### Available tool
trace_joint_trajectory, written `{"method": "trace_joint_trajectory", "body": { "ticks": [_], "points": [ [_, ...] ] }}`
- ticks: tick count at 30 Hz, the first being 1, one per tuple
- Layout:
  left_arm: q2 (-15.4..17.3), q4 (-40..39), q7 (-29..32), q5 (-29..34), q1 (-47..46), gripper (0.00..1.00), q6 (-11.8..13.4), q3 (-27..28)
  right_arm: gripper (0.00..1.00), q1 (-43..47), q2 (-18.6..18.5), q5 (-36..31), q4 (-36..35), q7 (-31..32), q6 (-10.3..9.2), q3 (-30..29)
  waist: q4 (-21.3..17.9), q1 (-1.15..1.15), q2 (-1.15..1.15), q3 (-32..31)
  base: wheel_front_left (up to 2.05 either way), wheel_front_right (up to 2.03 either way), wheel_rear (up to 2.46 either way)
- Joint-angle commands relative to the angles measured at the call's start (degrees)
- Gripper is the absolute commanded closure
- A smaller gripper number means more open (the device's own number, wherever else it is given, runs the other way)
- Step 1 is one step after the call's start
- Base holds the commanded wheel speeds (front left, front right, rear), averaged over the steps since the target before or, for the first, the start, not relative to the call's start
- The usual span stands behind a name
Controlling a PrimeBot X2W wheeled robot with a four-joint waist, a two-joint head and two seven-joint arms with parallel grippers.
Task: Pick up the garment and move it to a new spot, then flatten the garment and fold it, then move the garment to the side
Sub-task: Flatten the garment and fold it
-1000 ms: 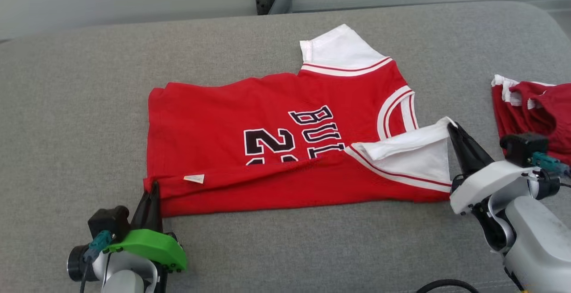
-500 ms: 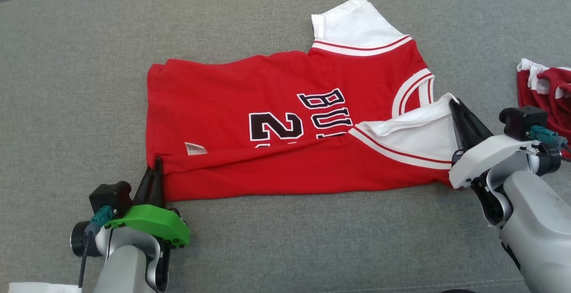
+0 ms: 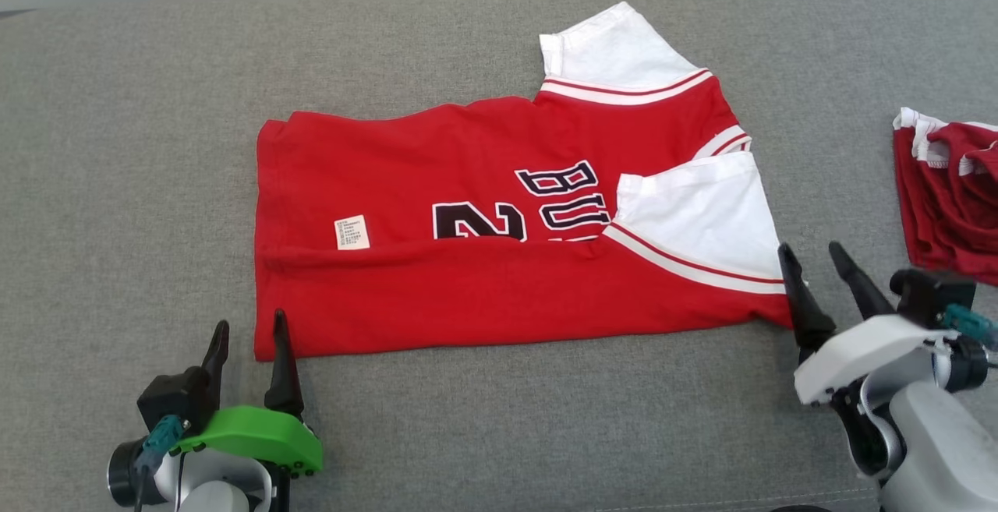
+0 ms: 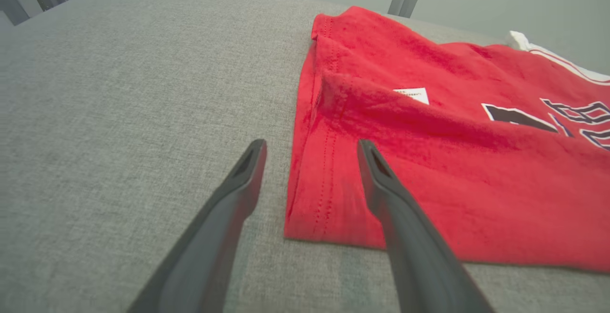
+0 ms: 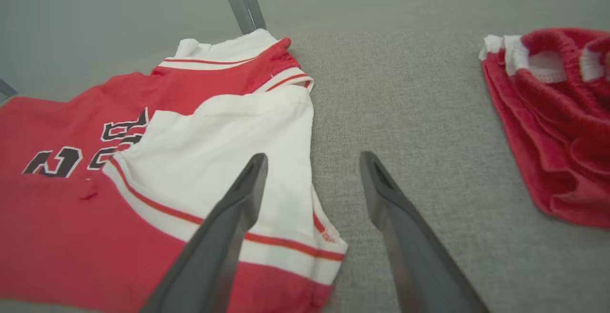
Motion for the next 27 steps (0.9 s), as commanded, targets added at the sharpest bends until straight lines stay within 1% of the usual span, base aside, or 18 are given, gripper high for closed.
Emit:
{"method": "trace_joint_trajectory", "body": {
  "ticks": [1,5,13,14,15,16,19,23,27],
  "points": [
    [0.26,-0.36,0.01,-0.07,0.46,0.00,0.25,0.18,0.00,1.08,-0.06,0.75,-0.35,-0.15,-0.09,0.19,-0.13,0.00,0.00,-0.02,0.00,0.00,0.00],
    [0.27,-0.45,0.02,-0.26,1.45,0.00,0.49,-0.12,0.00,3.83,0.38,2.39,0.38,-0.14,-0.09,1.25,-0.32,0.00,0.00,0.04,0.00,0.00,0.00],
    [0.26,0.23,0.01,0.25,-0.37,0.00,0.26,-1.44,0.00,2.31,1.02,5.09,4.33,-0.12,-0.09,3.89,0.36,0.00,0.00,0.73,0.00,0.00,0.00],
    [0.26,0.27,0.01,0.29,-0.45,0.00,0.24,-1.61,0.14,2.18,1.22,5.50,5.00,-0.01,-0.08,4.45,0.53,0.00,0.00,0.72,0.00,0.00,0.00],
    [0.26,0.36,0.01,0.30,-0.51,0.00,0.19,-1.72,0.60,1.94,1.24,5.82,5.71,0.01,-0.08,5.31,0.68,0.00,0.00,0.74,0.00,0.00,0.00],
    [0.26,0.47,0.01,0.37,-0.62,0.00,0.08,-1.73,1.00,1.69,1.17,6.16,6.25,0.05,-0.06,5.99,0.78,0.00,0.00,0.72,0.00,0.00,0.00],
    [0.26,0.65,0.01,0.50,-0.90,0.00,-0.18,-1.58,1.00,1.27,0.71,7.48,6.91,0.06,-0.08,7.13,0.98,0.00,0.00,0.70,0.00,0.00,0.00],
    [0.25,1.71,0.01,-0.25,-0.81,0.00,-0.71,-1.45,1.00,1.04,-0.43,8.09,6.42,0.03,-0.13,7.05,0.90,0.00,0.00,0.40,0.00,0.00,0.00],
    [0.26,3.40,0.01,-2.77,-1.16,0.00,-2.23,-1.12,1.00,1.06,-1.02,8.06,4.95,-0.02,-0.12,6.35,0.67,0.00,0.00,-0.05,0.00,0.00,0.00]
  ]
}}
